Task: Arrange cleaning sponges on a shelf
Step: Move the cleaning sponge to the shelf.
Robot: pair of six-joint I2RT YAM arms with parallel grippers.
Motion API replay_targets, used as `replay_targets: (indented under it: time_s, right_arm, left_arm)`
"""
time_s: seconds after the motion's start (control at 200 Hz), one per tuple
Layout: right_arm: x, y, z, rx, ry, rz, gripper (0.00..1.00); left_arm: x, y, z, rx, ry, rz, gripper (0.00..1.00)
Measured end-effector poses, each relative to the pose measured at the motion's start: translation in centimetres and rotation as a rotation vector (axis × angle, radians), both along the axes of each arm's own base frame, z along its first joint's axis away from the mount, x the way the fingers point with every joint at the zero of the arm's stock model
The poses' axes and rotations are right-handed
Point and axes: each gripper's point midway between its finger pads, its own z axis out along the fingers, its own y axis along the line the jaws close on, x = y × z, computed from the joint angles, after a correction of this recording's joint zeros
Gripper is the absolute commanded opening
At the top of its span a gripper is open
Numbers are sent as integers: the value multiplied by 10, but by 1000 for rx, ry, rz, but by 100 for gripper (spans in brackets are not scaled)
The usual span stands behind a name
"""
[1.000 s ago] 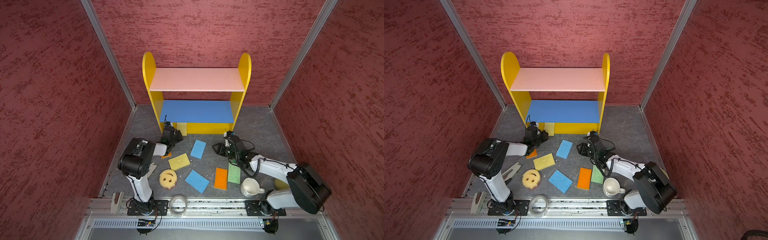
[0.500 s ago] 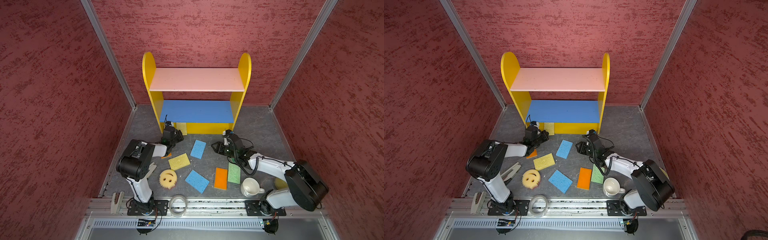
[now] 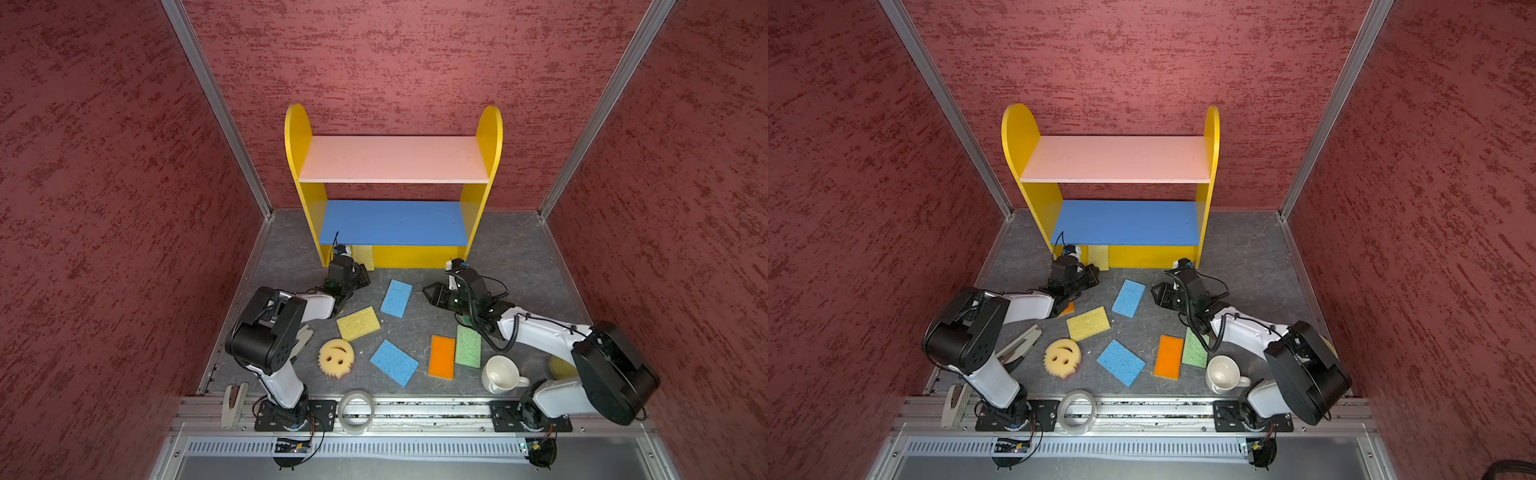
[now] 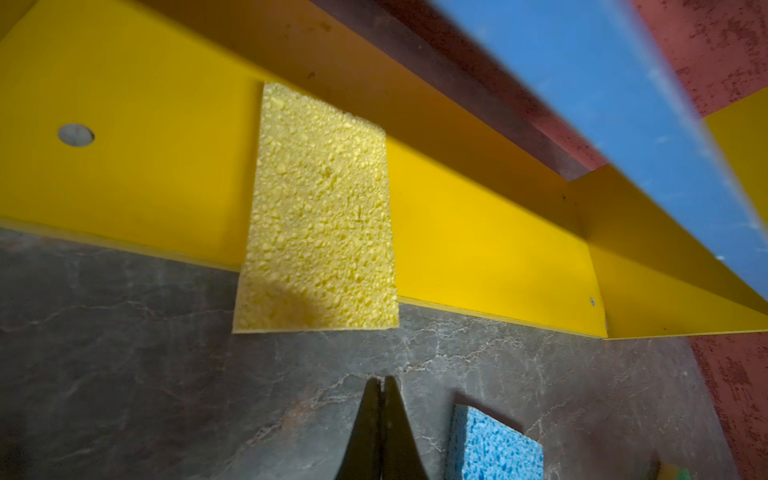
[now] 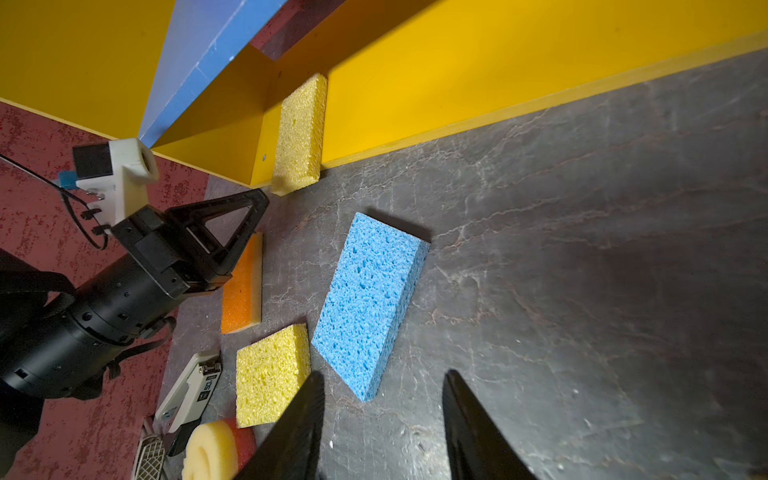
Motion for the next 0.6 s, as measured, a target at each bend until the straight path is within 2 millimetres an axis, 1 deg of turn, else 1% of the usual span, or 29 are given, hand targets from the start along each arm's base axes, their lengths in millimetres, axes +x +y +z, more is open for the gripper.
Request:
replay_targets:
  time_s: [0.215,0.296,0.461,0.601]
  right_arm:
    - [0,0,0,0,0,0,48]
    - [0,0,0,0,0,0,48]
    - [0,0,-5,-6,10,0,48]
    - [1,1,-8,-13,19,1,48]
  left_arm:
    - [-3,2,-25,15,58,9,0]
    - [0,3,-33,20,75,13,0]
    - [13,8,-33,16,69,33,0]
    - [23,12,-25,7,48,46,0]
